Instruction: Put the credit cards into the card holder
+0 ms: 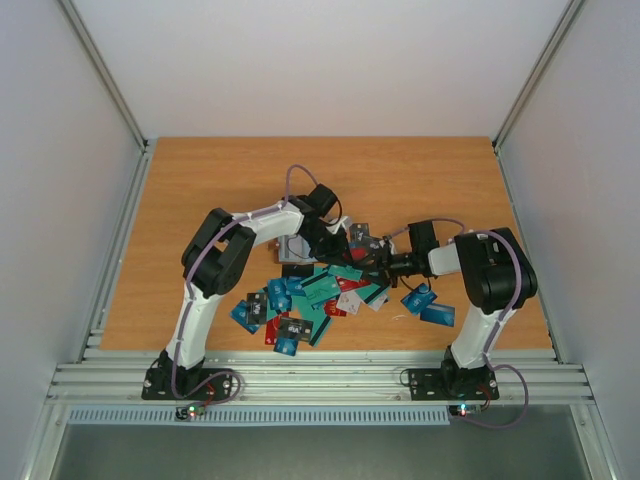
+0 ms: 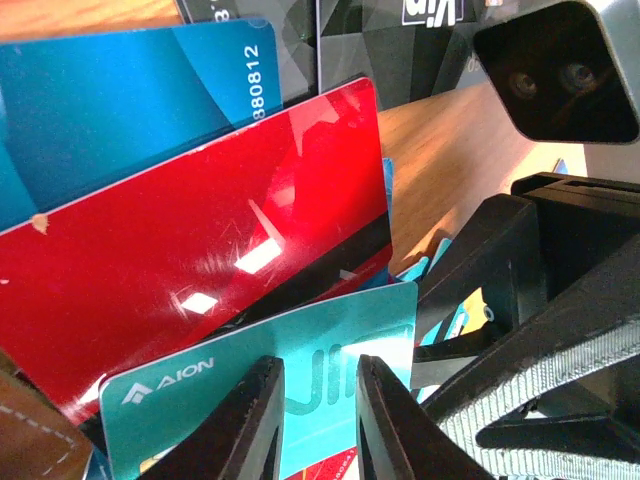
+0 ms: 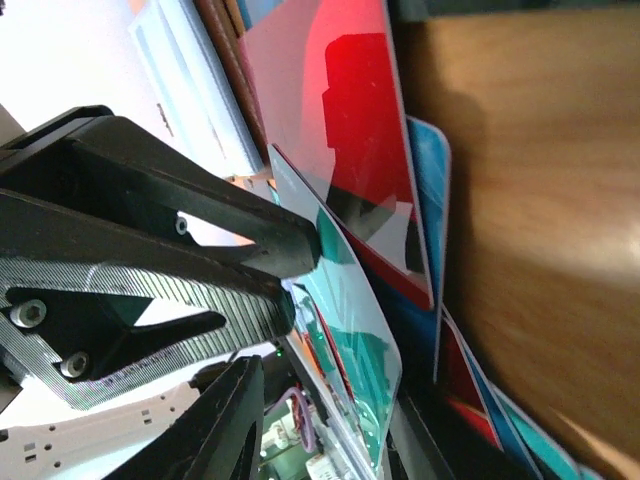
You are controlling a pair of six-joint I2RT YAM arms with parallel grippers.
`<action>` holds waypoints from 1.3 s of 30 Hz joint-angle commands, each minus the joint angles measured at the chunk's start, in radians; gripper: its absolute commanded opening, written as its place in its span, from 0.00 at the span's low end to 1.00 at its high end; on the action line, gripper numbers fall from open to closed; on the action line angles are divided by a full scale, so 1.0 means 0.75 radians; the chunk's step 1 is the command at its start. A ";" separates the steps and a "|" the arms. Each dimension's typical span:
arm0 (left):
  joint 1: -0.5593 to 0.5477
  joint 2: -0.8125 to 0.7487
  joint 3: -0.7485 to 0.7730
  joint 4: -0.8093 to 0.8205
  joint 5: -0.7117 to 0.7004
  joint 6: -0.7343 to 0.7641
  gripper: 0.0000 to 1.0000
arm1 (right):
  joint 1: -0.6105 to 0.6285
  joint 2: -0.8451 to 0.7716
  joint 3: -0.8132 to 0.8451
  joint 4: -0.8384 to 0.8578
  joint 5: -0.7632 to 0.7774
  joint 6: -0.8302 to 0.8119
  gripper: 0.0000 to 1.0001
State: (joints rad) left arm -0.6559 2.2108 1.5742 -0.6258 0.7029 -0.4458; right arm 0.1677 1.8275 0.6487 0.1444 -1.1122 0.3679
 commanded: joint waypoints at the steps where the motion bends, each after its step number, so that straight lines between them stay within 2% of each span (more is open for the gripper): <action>1: -0.033 0.056 -0.079 -0.018 -0.022 -0.036 0.24 | 0.020 0.058 -0.017 0.161 0.035 0.056 0.31; 5: -0.033 0.053 -0.085 -0.017 -0.011 -0.037 0.23 | 0.020 0.075 -0.006 0.108 0.070 0.023 0.25; 9: -0.033 0.047 -0.087 -0.015 -0.008 -0.031 0.23 | 0.020 0.079 0.010 0.062 0.092 0.015 0.14; 13: -0.032 0.024 -0.073 -0.008 -0.003 -0.042 0.23 | 0.020 0.051 0.044 -0.091 0.120 -0.063 0.01; 18: -0.016 -0.087 -0.035 -0.054 -0.027 -0.027 0.25 | 0.020 -0.021 0.086 -0.293 0.150 -0.136 0.01; 22: 0.021 -0.194 0.016 -0.115 -0.036 0.014 0.30 | 0.018 -0.150 0.177 -0.616 0.184 -0.293 0.01; 26: 0.079 -0.283 0.096 -0.249 0.036 0.157 0.37 | 0.018 -0.242 0.334 -0.895 0.211 -0.464 0.01; 32: 0.164 -0.415 0.204 -0.574 0.112 0.547 0.45 | 0.019 -0.335 0.411 -0.934 0.155 -0.445 0.01; 35: 0.201 -0.477 0.208 -0.709 0.178 0.752 0.48 | 0.024 -0.374 0.461 -1.011 0.124 -0.515 0.01; 37: 0.214 -0.532 0.185 -0.741 0.204 0.836 0.48 | 0.034 -0.396 0.500 -1.074 0.099 -0.581 0.01; 39: 0.220 -0.601 0.119 -0.685 0.238 0.845 0.49 | 0.057 -0.427 0.533 -1.113 0.048 -0.634 0.01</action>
State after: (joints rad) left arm -0.4946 1.8370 1.7123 -1.0668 0.8005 0.0208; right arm 0.1822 1.5635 0.9863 -0.5793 -1.0012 0.0078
